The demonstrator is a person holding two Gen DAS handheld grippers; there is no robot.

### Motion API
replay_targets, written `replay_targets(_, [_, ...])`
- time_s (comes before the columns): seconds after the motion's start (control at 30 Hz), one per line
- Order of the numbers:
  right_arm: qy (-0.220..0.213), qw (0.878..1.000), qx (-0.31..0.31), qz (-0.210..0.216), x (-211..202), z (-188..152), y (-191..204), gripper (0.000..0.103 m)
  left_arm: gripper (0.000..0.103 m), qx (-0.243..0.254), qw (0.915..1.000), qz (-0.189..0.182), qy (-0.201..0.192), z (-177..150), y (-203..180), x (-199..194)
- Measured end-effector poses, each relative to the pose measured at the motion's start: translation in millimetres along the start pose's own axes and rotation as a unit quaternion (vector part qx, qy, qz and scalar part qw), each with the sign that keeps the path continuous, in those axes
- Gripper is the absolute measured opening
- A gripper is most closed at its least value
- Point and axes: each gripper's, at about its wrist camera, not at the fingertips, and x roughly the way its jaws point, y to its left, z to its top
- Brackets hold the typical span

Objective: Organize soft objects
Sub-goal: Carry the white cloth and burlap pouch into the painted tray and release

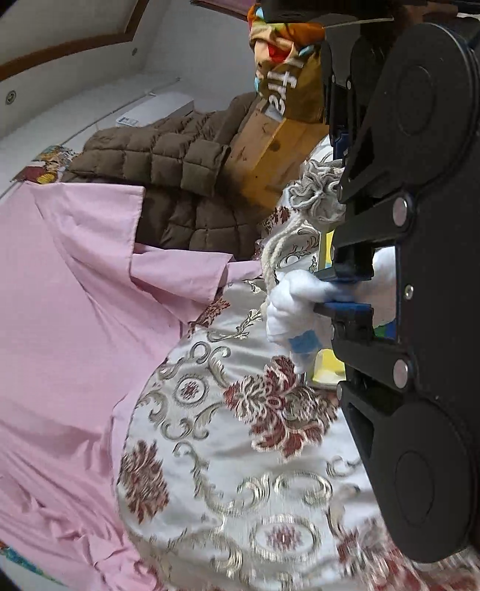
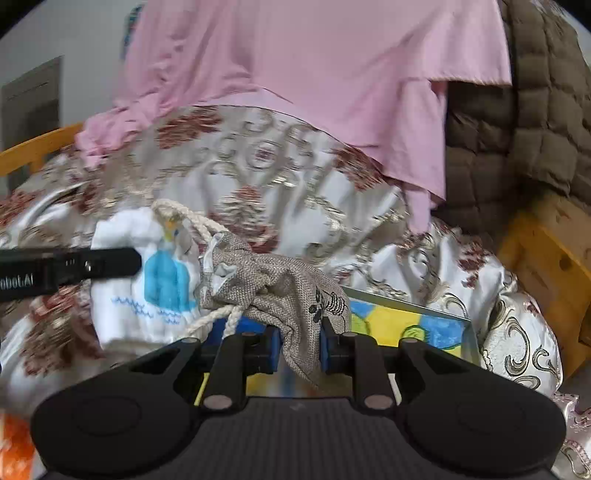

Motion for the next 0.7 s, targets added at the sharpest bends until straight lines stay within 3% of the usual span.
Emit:
replay_targets(0.3, [0.057,0.997,-0.005,-0.044,64.5,-10.4,-27.3,0.023,0.011,0.009,0.9978,0.015,0.065,-22.9,2.7,80.8])
replay_targets(0.7, [0.048,0.998,0.018,-0.044,70.2,-23.8,-28.5,0.032,0.015,0.012,0.9923,0.054,0.111,-43.8,12.3,92.6])
